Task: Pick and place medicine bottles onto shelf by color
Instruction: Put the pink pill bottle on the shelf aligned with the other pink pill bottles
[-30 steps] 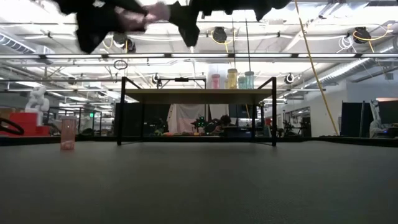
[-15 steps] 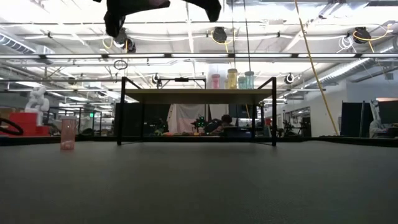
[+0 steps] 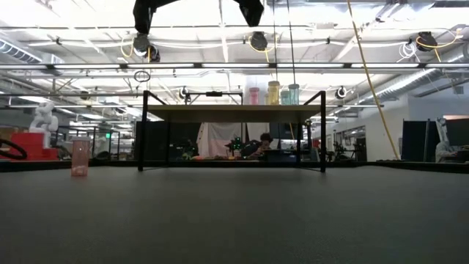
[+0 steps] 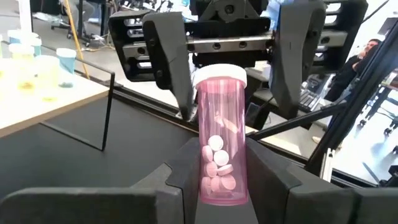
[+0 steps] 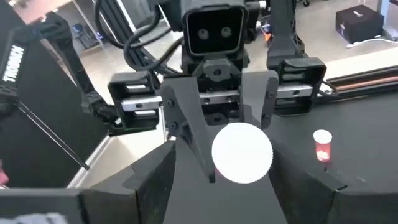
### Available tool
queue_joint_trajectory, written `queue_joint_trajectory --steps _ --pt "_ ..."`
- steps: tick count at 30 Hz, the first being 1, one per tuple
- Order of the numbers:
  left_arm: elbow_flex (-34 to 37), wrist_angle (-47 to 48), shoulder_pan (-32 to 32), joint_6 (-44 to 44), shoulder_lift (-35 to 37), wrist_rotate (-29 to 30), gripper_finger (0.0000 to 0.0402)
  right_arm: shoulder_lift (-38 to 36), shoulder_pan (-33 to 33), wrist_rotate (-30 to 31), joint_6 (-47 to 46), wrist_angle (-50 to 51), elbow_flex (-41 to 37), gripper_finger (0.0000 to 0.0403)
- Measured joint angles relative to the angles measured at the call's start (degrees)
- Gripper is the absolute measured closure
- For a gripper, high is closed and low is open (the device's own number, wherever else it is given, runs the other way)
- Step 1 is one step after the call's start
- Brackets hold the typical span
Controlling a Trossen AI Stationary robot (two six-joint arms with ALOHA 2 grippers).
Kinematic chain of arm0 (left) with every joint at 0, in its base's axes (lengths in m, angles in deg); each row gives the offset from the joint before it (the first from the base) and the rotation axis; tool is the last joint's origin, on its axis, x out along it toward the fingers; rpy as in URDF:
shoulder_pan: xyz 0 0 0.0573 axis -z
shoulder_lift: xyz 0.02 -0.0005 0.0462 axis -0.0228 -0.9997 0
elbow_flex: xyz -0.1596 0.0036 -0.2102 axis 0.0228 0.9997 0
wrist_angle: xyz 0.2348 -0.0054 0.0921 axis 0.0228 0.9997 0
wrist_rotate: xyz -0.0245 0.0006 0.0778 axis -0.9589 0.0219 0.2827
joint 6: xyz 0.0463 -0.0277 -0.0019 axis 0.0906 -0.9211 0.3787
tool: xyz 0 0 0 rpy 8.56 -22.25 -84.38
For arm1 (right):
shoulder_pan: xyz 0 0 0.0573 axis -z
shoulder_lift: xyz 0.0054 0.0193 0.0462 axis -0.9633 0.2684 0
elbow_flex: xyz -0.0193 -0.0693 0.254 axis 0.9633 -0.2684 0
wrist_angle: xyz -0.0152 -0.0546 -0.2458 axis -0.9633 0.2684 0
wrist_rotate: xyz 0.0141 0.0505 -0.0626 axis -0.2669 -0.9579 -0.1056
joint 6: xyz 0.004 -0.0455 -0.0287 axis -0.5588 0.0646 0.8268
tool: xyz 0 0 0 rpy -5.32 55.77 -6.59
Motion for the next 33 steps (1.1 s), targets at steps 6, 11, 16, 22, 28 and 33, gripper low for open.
queue_joint_trajectory --steps 6,11,16,22,28,33 --pt "0.0 0.0 0.0 0.5 0.0 -0.4 0.0289 0.0 0.4 -1.6 -0.6 -0.5 0.0 0.0201" --pt "0.0 0.0 0.0 1.7 0.0 -1.8 0.0289 0.0 1.8 -3.4 -2.1 -0.6 0.0 0.0222" --pt "0.0 0.1 0.0 1.7 0.0 -1.9 0.0289 0.0 2.4 -4.8 -3.0 -1.0 0.0 0.0244" --pt "0.0 0.2 0.0 1.7 0.0 -1.8 0.0289 0.0 2.5 -4.5 -1.7 -1.0 0.0 0.0275" --pt "0.0 0.2 -0.3 2.3 0.0 -1.9 0.0289 0.0 2.5 -4.5 -1.5 -1.0 0.0 0.0287" --pt "0.0 0.4 -0.3 2.4 0.0 -1.9 0.0289 0.0 2.5 -4.5 -1.5 -0.9 0.0 0.0285"
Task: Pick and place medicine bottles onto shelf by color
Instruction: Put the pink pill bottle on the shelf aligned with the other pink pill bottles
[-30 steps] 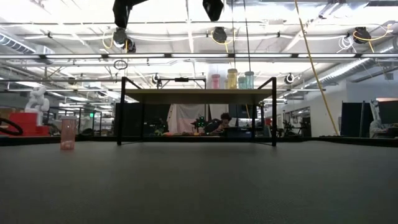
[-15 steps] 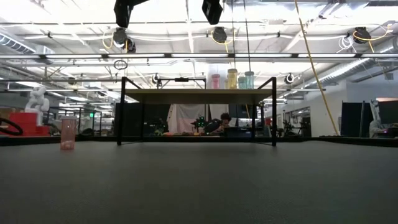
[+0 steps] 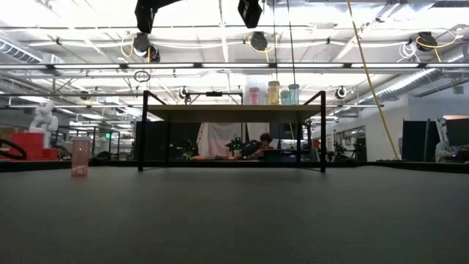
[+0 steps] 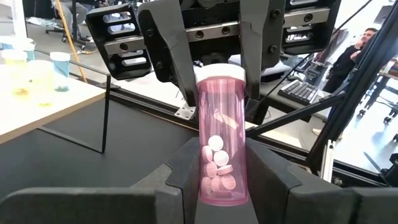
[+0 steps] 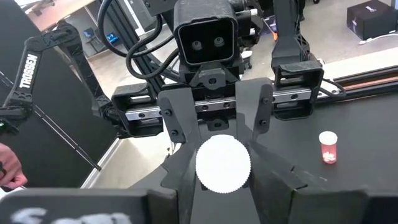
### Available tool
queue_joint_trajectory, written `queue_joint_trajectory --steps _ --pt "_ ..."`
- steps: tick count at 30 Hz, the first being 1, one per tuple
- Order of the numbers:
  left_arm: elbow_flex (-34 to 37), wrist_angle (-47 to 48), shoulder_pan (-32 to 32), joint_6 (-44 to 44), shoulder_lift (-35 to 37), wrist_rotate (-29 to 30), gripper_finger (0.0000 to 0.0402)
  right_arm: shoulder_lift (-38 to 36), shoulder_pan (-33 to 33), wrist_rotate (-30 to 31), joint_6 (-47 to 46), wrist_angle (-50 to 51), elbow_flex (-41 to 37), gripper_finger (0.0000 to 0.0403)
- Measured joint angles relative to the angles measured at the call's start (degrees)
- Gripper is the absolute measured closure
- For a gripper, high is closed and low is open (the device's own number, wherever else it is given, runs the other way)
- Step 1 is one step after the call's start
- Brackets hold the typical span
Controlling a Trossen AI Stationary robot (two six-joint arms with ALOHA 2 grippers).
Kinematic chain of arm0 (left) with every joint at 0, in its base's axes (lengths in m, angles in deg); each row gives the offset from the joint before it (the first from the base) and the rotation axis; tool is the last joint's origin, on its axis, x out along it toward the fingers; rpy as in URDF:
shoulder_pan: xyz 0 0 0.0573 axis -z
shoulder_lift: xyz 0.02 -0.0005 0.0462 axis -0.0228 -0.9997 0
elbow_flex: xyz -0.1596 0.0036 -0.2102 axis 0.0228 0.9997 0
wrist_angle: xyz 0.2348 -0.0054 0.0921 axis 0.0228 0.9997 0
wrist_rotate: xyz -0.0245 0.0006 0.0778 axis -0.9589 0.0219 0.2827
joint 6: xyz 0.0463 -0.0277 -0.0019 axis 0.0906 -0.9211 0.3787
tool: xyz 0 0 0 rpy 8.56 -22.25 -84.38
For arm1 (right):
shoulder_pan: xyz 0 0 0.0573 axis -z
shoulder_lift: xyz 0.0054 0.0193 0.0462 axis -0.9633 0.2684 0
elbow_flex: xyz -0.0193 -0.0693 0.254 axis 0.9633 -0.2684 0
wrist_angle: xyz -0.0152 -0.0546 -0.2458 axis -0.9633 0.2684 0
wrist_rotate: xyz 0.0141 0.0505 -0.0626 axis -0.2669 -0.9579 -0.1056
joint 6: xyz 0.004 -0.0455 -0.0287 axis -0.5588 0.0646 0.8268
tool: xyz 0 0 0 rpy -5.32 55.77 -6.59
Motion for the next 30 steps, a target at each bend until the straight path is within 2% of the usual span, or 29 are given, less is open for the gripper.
queue_joint_trajectory --steps 12,30 --pt "0.0 0.5 0.0 -0.2 0.0 -0.1 0.0289 0.0 0.0 0.0 0.0 0.8 0.0 0.0288" --pt "0.0 5.1 -0.1 -13.9 0.0 0.5 0.0278 0.1 1.6 -1.1 0.0 4.6 0.0 0.0288"
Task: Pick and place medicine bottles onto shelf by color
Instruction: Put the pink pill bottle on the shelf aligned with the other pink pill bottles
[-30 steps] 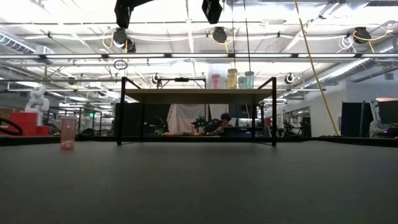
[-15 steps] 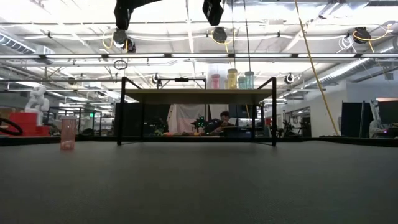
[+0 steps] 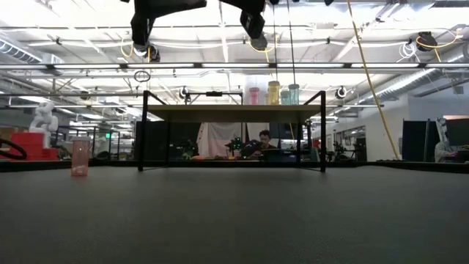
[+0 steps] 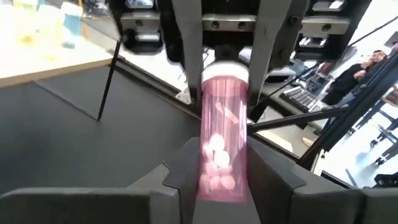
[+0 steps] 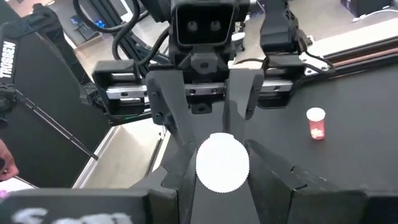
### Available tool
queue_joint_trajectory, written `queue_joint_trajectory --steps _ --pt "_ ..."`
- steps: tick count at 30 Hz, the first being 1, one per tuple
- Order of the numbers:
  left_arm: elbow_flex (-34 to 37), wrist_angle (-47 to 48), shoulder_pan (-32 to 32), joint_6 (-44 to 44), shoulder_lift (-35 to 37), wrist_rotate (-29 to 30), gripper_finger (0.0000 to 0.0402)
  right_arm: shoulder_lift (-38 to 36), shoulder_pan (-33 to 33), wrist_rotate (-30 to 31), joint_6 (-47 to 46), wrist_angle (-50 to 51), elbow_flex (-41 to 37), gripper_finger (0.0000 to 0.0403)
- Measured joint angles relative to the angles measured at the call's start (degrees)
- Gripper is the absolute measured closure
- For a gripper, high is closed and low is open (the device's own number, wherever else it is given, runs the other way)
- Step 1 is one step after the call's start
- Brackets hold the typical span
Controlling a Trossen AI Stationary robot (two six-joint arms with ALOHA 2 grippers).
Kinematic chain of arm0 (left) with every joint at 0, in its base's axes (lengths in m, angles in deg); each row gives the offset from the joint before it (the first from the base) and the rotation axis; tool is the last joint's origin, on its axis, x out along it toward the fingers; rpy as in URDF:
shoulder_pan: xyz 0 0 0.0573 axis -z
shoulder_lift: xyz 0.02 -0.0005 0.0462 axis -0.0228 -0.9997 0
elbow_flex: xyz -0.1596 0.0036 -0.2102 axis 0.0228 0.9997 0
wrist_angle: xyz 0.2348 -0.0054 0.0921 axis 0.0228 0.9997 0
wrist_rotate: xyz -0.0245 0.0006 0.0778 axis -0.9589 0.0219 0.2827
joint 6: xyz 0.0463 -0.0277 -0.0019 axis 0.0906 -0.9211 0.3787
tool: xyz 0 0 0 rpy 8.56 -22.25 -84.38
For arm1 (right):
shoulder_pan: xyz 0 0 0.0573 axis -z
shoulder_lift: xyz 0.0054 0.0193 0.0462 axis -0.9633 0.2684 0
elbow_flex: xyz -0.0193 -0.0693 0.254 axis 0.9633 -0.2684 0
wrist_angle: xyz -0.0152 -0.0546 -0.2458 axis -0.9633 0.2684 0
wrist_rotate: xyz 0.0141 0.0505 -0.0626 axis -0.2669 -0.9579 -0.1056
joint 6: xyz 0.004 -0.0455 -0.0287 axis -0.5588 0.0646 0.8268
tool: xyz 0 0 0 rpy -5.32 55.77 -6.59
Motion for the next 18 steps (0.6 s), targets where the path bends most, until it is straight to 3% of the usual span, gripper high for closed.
queue_joint_trajectory --steps 9,14,18 --pt "0.0 8.1 -2.0 -11.0 0.0 0.0 0.0183 0.0 1.2 -0.3 2.5 3.0 2.4 0.0287" --pt "0.0 10.0 -3.0 -11.7 0.0 -0.1 0.0129 0.0 2.2 -0.3 8.6 17.0 8.6 0.0287" --pt "0.0 10.6 -3.8 -10.4 0.0 -2.5 0.0108 0.6 3.4 0.2 13.6 27.1 13.0 0.0287"
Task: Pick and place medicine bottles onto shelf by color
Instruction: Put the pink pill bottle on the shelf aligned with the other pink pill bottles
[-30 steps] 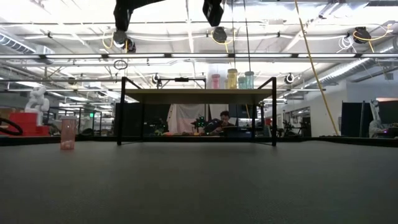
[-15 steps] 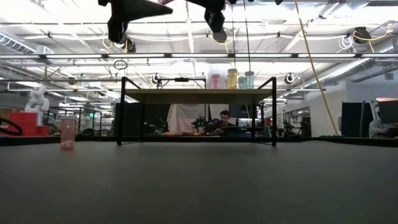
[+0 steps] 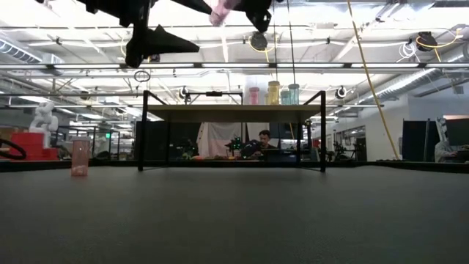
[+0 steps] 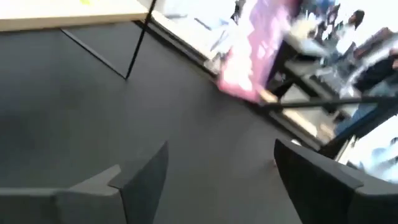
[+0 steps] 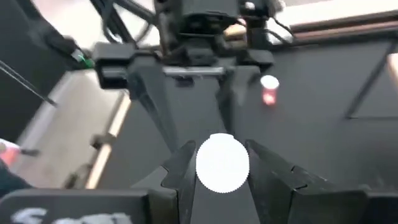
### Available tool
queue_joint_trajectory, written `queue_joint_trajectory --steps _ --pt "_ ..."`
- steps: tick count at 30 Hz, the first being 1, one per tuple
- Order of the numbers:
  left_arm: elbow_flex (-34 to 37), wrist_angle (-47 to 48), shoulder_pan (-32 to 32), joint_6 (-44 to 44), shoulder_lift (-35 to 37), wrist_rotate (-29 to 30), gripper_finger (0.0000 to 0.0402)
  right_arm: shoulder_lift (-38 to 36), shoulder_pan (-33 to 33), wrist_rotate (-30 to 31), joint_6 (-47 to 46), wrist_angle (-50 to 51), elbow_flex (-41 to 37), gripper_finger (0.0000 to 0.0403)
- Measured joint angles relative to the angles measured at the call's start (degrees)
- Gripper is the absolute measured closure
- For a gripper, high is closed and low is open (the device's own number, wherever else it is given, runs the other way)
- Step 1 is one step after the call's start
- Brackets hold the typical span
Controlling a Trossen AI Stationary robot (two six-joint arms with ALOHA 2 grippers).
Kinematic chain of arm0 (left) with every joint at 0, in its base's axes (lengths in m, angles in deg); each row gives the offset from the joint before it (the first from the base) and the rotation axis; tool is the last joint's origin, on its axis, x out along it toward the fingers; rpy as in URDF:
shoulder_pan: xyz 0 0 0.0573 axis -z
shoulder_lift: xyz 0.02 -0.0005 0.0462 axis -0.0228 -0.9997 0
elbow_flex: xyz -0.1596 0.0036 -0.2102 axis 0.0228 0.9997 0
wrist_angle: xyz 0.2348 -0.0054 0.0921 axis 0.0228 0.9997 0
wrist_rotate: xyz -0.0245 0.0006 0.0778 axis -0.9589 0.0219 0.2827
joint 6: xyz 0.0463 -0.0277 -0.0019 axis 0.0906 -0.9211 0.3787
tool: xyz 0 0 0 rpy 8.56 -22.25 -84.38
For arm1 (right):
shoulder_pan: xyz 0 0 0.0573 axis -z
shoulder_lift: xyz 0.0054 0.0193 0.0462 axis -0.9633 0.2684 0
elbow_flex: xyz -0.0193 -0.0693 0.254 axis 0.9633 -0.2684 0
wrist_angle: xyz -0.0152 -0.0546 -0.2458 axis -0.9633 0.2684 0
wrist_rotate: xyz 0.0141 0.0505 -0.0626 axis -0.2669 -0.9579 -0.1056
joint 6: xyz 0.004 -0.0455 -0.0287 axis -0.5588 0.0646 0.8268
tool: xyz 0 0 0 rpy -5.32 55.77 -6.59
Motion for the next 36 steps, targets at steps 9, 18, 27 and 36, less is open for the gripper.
queue_joint_trajectory --steps 9,18,27,36 --pt "0.0 12.6 0.2 -9.1 0.0 -2.9 0.0125 0.9 5.4 13.5 15.2 18.5 7.2 0.0287" --pt "0.0 9.7 0.0 -8.9 0.0 -3.6 0.0153 11.8 14.0 17.9 22.2 26.8 25.7 0.0287" --pt "0.0 9.5 1.1 -10.4 0.0 -3.6 0.0167 17.1 18.1 18.1 22.2 35.4 25.5 0.0287" --pt "0.0 9.6 0.1 -9.8 0.0 -3.3 0.0167 17.2 20.0 19.4 23.2 33.2 23.7 0.0287"
